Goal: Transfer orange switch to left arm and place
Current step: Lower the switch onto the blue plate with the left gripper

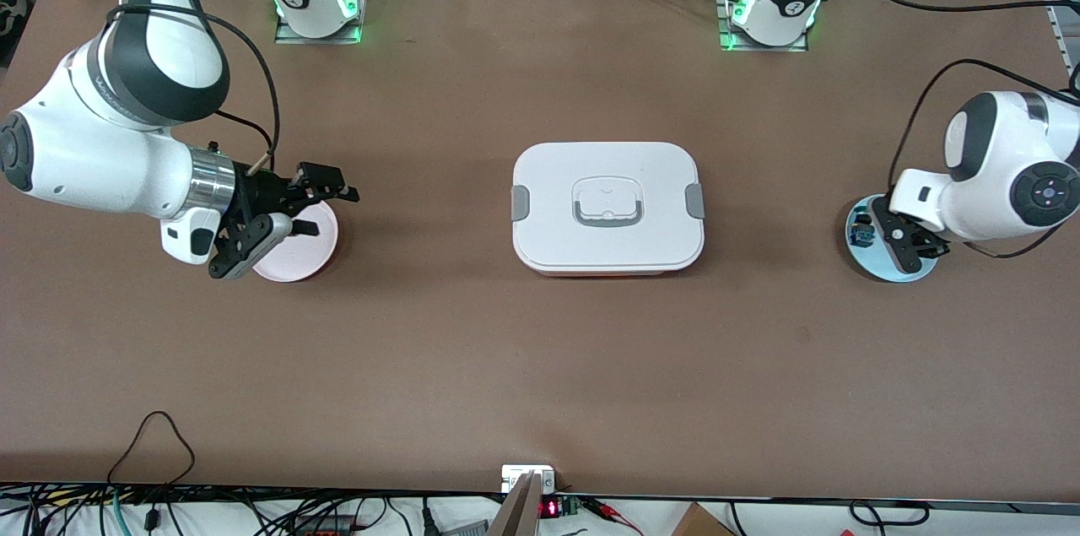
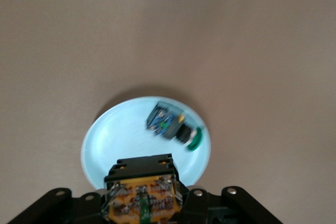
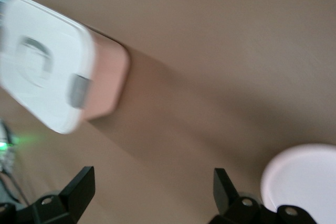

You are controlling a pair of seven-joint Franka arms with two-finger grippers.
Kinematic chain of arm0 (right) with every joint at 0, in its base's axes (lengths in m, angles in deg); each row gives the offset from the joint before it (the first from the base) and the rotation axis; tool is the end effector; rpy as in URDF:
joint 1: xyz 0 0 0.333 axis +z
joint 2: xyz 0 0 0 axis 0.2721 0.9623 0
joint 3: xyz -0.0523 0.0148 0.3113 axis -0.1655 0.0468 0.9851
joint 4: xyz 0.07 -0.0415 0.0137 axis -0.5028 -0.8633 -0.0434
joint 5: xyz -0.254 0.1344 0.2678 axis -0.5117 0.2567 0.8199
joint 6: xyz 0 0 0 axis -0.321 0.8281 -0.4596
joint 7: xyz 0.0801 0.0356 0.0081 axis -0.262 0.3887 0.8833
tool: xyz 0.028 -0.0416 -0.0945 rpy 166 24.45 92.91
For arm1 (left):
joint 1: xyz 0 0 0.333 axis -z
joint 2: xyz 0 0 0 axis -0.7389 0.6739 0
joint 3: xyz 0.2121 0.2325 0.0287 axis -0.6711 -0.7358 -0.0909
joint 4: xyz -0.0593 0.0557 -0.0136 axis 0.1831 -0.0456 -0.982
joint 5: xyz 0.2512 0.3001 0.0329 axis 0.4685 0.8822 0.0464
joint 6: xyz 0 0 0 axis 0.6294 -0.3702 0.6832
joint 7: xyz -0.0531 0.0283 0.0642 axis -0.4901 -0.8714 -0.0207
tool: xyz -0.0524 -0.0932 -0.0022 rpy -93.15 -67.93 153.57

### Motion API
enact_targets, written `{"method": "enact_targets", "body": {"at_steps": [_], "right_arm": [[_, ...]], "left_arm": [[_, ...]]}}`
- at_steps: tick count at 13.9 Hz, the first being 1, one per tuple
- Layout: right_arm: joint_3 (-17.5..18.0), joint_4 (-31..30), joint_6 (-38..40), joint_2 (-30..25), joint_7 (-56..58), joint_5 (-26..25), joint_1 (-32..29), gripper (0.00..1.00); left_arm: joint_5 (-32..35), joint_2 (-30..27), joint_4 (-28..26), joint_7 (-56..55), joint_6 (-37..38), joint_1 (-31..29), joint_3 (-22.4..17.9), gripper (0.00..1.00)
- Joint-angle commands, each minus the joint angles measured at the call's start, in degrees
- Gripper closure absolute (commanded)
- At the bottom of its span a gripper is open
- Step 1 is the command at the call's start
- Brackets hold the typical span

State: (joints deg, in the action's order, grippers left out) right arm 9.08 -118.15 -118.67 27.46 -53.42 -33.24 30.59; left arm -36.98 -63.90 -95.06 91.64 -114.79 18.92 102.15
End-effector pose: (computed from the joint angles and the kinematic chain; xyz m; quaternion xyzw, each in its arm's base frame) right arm 0.6215 0.1435 0.4409 -0.9608 -0.1897 0.0528 0.1951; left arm 0.5899 0.1018 0.3018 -0.7907 0.5982 0.1298 0.0016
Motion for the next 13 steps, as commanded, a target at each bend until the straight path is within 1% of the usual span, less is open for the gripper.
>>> {"method": "enact_targets", "body": {"at_steps": [1,3,4,6,7,8,10,12,13], "right_arm": [[0.37,-0.89,4.36,-3.14,-11.85,-10.77,0.06,0.0],[0.37,-0.36,7.96,-4.02,-17.23,-13.7,-0.12,0.0],[0.19,-0.27,9.63,-4.64,-19.51,-15.01,-0.2,0.0],[0.1,1.04,13.06,-6.04,-20.77,-23.94,-0.21,0.0],[0.02,1.92,14.12,-6.92,-20.07,-27.3,-0.64,0.0],[-0.07,2.1,14.31,-7.8,-20.07,-28.81,-1.95,0.0],[0.01,3.59,14.4,-8.86,-20.24,-29.44,-5.11,0.0],[-0.07,6.22,14.66,-8.86,-20.76,-28.83,-7.4,0.0],[-0.07,8.58,14.66,-8.6,-20.77,-28.91,-8.28,0.0]], "left_arm": [[4.08,4.33,-0.48,11.85,-5.96,-4.94,0.88,0.83],[8.3,7.41,-0.57,13.11,-7.9,-7.31,0.96,0.82],[8.49,8.29,-0.57,13.19,-7.99,-7.76,0.96,0.82],[9.02,9.61,-1.01,13.37,-9.56,-8.29,0.88,0.81],[10.24,10.4,-1.1,13.37,-11.32,-9.34,0.88,0.8],[10.51,11.19,-1.36,13.46,-11.68,-10.39,0.96,0.8],[10.52,11.64,-1.8,13.98,-12.04,-10.66,0.96,0.77],[10.52,11.73,-1.89,14.07,-12.12,-10.66,0.96,0.67],[10.52,11.73,-2.24,14.07,-12.21,-10.75,1.05,0.61]]}}
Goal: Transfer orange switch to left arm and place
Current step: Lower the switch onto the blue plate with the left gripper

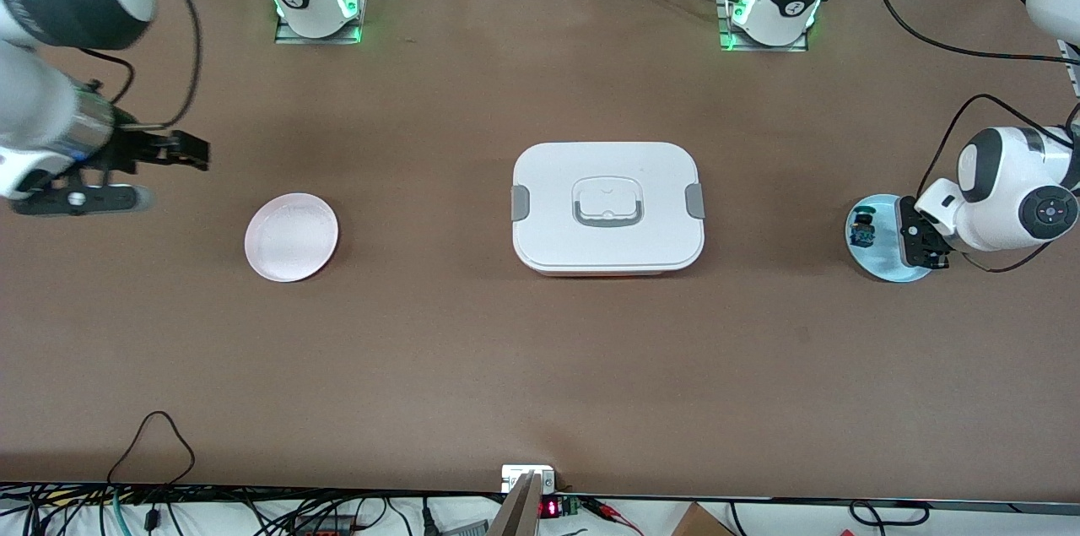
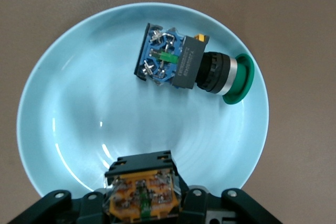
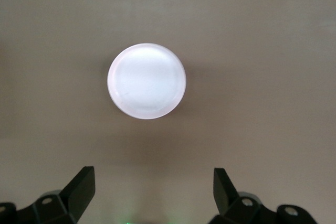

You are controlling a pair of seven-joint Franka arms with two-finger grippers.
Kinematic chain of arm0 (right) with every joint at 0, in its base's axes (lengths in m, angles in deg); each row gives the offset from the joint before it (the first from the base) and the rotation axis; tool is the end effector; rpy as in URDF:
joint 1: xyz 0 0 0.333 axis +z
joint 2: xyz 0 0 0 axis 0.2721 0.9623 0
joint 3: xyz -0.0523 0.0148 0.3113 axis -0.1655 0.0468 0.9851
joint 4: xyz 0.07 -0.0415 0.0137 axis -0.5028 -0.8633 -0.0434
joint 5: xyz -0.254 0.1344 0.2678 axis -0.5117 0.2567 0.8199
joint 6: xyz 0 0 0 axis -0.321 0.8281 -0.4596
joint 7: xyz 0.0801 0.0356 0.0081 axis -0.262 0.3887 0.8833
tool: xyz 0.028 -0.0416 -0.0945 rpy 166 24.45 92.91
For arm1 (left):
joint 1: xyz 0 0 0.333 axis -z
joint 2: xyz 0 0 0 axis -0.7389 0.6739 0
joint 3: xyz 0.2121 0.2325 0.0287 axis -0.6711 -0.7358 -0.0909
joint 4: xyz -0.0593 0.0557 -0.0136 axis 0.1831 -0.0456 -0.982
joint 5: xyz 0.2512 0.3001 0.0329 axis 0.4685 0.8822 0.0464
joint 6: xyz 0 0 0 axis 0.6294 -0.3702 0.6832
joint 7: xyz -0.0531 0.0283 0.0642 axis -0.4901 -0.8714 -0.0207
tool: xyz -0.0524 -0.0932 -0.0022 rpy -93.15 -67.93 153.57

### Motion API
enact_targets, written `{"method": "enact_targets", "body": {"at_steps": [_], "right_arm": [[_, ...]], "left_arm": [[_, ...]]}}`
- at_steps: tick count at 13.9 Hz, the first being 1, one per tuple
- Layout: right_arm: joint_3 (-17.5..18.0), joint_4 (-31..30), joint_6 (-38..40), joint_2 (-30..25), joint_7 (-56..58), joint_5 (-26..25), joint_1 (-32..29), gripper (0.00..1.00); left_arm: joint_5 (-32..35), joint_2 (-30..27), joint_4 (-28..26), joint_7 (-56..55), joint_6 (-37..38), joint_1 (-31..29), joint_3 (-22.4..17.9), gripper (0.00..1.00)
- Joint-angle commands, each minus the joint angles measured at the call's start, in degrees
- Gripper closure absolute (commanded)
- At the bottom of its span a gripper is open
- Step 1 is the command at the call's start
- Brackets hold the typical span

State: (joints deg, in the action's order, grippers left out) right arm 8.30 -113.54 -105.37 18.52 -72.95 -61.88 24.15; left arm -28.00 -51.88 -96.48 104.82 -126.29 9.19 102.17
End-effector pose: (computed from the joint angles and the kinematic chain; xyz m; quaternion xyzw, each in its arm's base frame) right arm 0.5916 0.0174 0.5513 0.9963 0.0225 -0.0702 0.0453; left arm 0.5670 0.1894 0.1867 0.7256 -0.6764 -0.1235 0.0264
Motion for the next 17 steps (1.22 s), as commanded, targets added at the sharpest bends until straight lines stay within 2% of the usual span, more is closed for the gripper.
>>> {"method": "enact_targets", "body": {"at_steps": [1,2,5,8,11,13,17], "right_arm": [[0.71,6.08,1.63,0.43,-0.98,-0.18,-2.9,0.0],[0.8,7.4,3.28,0.43,-0.71,-0.01,-3.69,0.0],[1.06,7.16,7.51,-0.18,-0.8,0.34,-5.28,0.0],[0.71,2.86,4.46,-1.05,-0.8,3.76,-5.72,0.0],[0.8,-1.18,1.2,-3.08,0.16,3.95,-5.81,0.0],[0.8,-3.82,-0.47,-4.92,0.43,3.95,-5.81,0.0],[0.8,-5.06,-0.48,-6.51,-0.44,3.95,-5.81,0.0]], "left_arm": [[1.46,-0.21,-0.91,0.89,-0.71,-1.11,1.04,0.39],[1.54,-0.12,-0.91,0.97,-0.71,-1.37,1.13,0.0],[1.55,0.06,-0.73,0.97,-1.06,-1.72,1.31,0.0],[1.55,-0.12,-0.73,0.97,-0.89,-1.72,1.39,0.0],[1.46,-1.61,-0.56,0.89,0.33,-1.37,1.92,0.0],[0.67,-3.36,0.49,0.01,4.97,-1.72,4.63,0.0],[-1.69,-8.64,3.56,-13.68,18.15,-1.72,8.68,0.0]]}}
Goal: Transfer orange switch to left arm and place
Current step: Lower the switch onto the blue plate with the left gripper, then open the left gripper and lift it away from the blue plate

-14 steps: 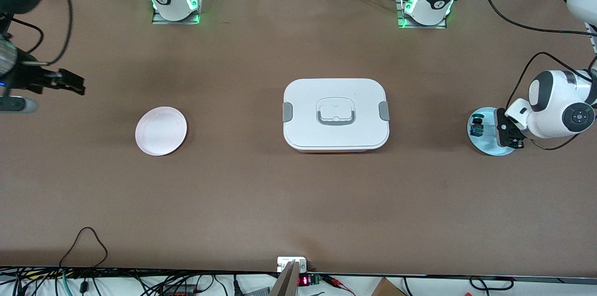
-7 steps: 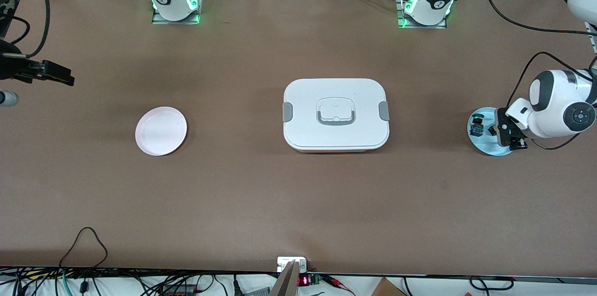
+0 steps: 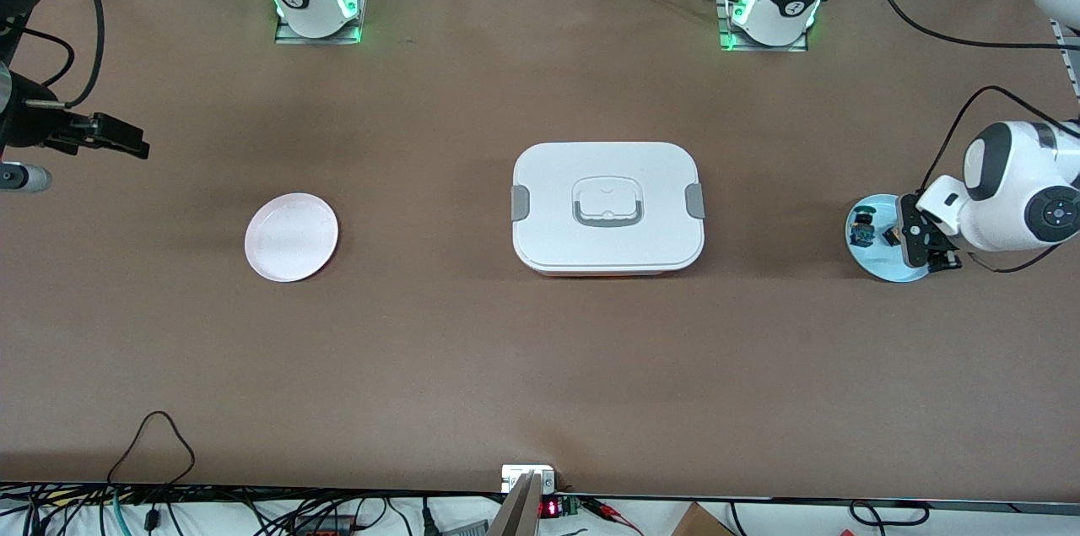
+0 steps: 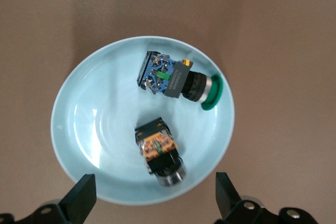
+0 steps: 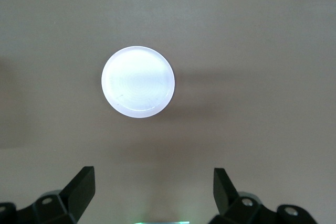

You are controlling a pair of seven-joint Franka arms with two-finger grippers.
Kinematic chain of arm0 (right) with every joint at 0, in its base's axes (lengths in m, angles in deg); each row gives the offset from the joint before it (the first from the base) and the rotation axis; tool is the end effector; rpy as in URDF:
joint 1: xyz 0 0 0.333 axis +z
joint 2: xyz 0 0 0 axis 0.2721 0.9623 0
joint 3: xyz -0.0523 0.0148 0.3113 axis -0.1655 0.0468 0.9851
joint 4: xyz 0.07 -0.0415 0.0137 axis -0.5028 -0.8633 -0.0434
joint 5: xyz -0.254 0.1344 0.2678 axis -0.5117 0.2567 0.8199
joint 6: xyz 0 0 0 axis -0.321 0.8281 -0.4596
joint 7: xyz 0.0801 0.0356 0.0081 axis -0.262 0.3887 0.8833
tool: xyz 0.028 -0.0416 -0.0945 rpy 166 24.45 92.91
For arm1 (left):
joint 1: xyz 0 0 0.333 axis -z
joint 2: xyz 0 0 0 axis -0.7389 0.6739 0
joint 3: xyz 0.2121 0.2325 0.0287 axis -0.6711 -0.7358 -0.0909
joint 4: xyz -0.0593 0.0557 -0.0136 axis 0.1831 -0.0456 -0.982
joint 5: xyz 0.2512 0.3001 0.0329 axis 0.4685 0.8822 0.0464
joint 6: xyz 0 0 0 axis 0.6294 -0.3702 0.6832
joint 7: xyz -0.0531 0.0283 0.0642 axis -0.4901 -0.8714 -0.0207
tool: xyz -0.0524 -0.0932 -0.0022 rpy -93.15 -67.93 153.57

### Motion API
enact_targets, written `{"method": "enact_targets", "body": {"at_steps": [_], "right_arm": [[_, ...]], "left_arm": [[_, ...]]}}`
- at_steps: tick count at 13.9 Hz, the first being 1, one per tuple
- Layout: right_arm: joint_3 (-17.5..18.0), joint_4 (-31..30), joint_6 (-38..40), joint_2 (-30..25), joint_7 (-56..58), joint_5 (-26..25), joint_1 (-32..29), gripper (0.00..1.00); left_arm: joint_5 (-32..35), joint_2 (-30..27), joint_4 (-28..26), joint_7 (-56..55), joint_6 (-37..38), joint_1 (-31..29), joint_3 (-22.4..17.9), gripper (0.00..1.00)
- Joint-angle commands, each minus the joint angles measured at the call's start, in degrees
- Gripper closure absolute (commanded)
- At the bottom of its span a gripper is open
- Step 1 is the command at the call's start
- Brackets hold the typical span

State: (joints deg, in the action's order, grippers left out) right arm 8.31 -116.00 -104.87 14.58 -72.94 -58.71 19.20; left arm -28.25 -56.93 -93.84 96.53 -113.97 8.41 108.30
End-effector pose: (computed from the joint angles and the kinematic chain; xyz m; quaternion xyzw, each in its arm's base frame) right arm 0.5712 -0.0286 0.5702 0.9977 -0.0220 -0.0629 0.0111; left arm 0.5798 0.1576 0.2526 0.7567 -0.6327 -0.1633 0.0206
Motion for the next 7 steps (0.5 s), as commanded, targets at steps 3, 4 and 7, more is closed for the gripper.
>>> {"method": "enact_targets", "body": {"at_steps": [3,4,7], "right_arm": [[0.79,-2.34,-1.33,-2.92,0.5,0.69,-1.3,0.0],[0.79,-2.25,-1.33,-2.92,0.6,0.69,-1.3,0.0],[0.87,-2.07,-1.25,-2.92,1.91,0.51,-1.13,0.0]], "left_arm": [[-9.44,-3.33,9.26,-12.85,17.78,-0.15,3.0,0.0],[-10.59,-3.33,11.29,-16.28,19.99,0.11,3.34,0.0],[-14.1,-3.33,18.4,-27.17,27.8,0.55,6.93,0.0]]}}
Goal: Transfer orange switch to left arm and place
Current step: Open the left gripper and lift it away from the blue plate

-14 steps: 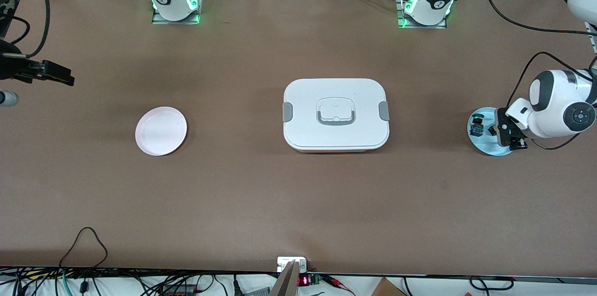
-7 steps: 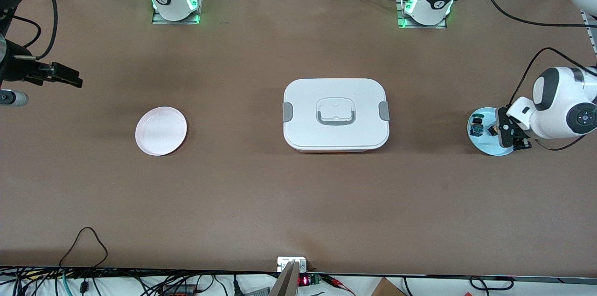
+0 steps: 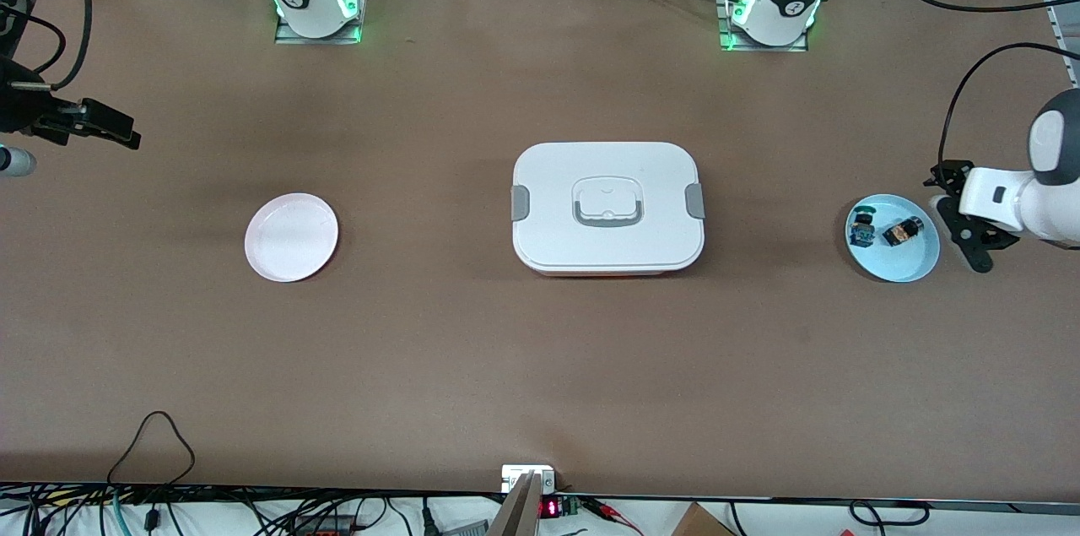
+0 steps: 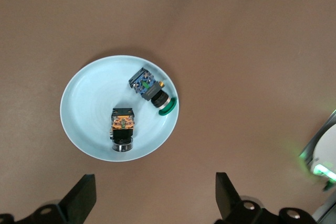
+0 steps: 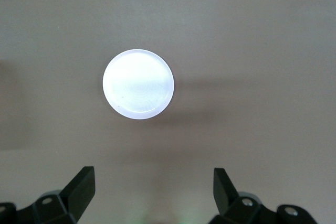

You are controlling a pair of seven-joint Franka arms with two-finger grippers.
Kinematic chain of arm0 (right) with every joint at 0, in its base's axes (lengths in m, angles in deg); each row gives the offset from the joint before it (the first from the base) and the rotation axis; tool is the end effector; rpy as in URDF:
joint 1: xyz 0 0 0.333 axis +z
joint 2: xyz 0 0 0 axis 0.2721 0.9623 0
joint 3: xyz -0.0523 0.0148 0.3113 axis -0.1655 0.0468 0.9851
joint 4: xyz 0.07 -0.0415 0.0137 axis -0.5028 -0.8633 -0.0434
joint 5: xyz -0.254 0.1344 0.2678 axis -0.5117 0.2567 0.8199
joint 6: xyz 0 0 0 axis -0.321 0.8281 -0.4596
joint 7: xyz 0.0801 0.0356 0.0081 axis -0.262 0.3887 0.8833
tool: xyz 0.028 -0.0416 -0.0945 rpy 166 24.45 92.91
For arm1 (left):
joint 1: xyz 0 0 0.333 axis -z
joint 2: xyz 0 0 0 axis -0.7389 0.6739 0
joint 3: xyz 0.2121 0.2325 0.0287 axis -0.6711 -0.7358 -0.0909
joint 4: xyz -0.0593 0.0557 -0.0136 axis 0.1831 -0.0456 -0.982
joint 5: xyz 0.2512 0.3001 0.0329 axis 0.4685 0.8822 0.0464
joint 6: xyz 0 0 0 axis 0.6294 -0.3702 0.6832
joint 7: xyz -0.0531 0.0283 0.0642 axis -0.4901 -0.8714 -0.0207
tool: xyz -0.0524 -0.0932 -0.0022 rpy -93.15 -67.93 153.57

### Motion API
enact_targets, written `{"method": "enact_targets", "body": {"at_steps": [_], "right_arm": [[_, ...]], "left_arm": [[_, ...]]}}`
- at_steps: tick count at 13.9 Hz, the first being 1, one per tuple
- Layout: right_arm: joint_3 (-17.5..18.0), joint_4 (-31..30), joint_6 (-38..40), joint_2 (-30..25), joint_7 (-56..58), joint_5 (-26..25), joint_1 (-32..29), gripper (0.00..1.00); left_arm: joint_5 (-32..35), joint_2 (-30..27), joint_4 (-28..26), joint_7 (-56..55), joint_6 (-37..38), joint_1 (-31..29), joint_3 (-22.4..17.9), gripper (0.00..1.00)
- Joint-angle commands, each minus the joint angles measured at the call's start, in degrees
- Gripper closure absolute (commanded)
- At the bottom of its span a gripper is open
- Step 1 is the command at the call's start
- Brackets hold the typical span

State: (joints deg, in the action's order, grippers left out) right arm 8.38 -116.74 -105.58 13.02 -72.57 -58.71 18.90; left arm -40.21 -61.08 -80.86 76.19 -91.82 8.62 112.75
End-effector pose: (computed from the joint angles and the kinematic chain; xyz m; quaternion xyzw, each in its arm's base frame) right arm 0.5651 -0.0313 0.5805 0.9985 -0.0207 -0.0496 0.0097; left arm 0.5989 0.1338 0.3720 0.8792 -0.4382 -0.1758 0.0643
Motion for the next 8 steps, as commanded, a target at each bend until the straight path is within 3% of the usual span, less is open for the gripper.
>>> {"method": "enact_targets", "body": {"at_steps": [1,5,8], "right_arm": [[0.81,-1.33,-0.27,-1.36,2.15,0.6,-0.83,0.0],[1.07,-0.36,-0.36,-0.92,3.03,0.69,-0.74,0.0],[0.98,0.6,-0.18,-0.92,3.03,0.69,-0.83,0.0]], "left_arm": [[-2.33,0.82,7.8,-11.74,8.99,0.6,4.5,0.0],[-2.42,0.82,15.89,-31.96,19.37,4.64,8.74,0.0],[-2.07,-0.05,20.12,-41.3,23.09,10.43,7.26,0.0]]}}
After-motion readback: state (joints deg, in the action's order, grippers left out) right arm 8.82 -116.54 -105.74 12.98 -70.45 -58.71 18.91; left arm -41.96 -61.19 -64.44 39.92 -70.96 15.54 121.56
